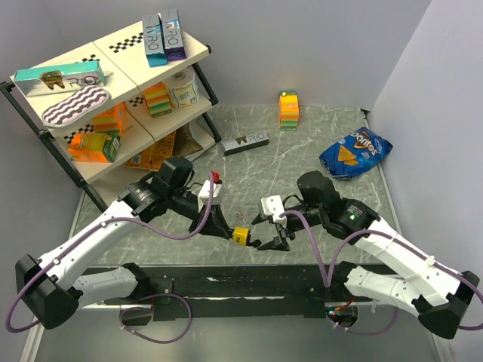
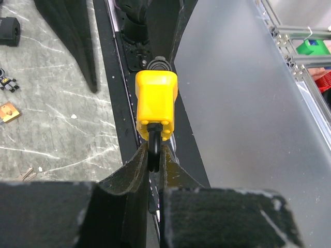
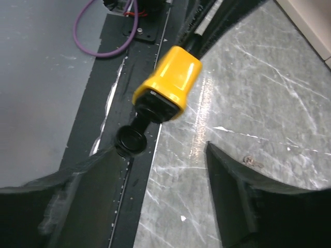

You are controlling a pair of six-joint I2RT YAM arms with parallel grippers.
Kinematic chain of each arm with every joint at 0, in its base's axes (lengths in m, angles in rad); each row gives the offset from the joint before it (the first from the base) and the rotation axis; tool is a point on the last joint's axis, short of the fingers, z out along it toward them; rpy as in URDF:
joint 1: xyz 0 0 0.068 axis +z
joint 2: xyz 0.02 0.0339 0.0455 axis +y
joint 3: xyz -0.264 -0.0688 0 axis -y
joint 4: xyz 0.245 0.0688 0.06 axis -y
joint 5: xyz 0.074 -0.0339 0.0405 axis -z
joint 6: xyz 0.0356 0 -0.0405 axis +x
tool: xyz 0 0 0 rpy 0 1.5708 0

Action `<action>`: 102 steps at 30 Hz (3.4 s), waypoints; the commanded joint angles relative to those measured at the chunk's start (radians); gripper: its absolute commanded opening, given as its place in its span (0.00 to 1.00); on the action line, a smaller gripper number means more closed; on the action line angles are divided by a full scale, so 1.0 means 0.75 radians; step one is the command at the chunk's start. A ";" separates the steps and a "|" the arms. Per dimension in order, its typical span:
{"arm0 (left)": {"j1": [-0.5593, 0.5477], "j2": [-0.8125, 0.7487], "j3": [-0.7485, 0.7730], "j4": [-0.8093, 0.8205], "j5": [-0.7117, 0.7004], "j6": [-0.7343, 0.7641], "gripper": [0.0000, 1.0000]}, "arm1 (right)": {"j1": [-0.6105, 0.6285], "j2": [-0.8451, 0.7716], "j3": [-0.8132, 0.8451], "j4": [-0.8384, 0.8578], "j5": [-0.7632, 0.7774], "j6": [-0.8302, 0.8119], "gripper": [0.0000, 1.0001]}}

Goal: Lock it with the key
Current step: Adjust the lock, then place the lock at the center of the board.

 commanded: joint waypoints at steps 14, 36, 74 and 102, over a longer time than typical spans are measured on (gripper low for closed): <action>-0.033 -0.004 -0.022 0.139 0.089 -0.078 0.01 | 0.035 0.025 0.093 -0.009 -0.005 -0.043 0.56; -0.067 0.006 -0.049 0.186 0.060 -0.135 0.01 | 0.064 0.070 0.142 0.036 -0.056 0.038 0.50; -0.280 0.027 -0.114 0.341 0.033 -0.176 0.01 | 0.064 0.203 0.108 0.453 -0.111 0.286 0.29; -0.004 0.035 0.049 -0.064 -0.216 0.127 0.01 | -0.157 0.242 0.132 0.023 -0.001 0.580 0.93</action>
